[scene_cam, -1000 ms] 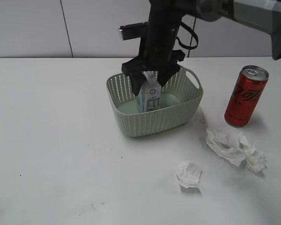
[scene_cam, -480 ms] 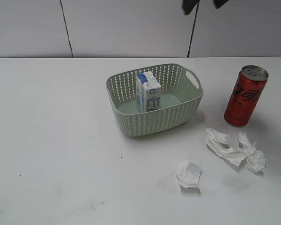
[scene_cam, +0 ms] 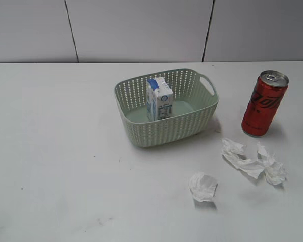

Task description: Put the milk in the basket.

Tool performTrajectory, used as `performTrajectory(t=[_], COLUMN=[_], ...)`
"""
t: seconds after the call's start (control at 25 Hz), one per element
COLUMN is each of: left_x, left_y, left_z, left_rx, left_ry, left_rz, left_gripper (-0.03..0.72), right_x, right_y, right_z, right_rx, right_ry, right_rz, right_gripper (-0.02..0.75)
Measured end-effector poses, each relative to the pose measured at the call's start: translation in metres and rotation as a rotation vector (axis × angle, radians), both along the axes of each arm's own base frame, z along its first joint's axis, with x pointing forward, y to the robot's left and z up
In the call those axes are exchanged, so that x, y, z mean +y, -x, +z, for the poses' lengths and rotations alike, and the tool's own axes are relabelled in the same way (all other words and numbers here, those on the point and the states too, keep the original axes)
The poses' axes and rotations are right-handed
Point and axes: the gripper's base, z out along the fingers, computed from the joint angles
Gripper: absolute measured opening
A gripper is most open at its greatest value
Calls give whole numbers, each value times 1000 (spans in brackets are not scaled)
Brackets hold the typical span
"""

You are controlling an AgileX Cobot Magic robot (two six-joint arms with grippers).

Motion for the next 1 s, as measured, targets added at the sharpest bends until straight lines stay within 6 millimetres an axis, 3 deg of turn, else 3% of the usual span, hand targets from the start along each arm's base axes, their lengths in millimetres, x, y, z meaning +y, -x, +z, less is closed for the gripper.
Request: performTrajectory(t=[0.32,0.6,0.8,1.0], left_x=[0,0,0,0], left_y=[0,0,0,0], left_z=[0,0,0,0], left_rx=[0,0,0,0], left_ry=[0,0,0,0], left_rz=[0,0,0,0], left_gripper=[235,235,235,235], right_x=[-7,-10,-12,-14], right_y=[108,191,236,275], right_z=[-14,-59,-83,-93], right_rx=[32,24,7,-100], right_ry=[-15,-15,-16,-21], right_rz=[-1,5,5,3], right_gripper=[595,595,595,594])
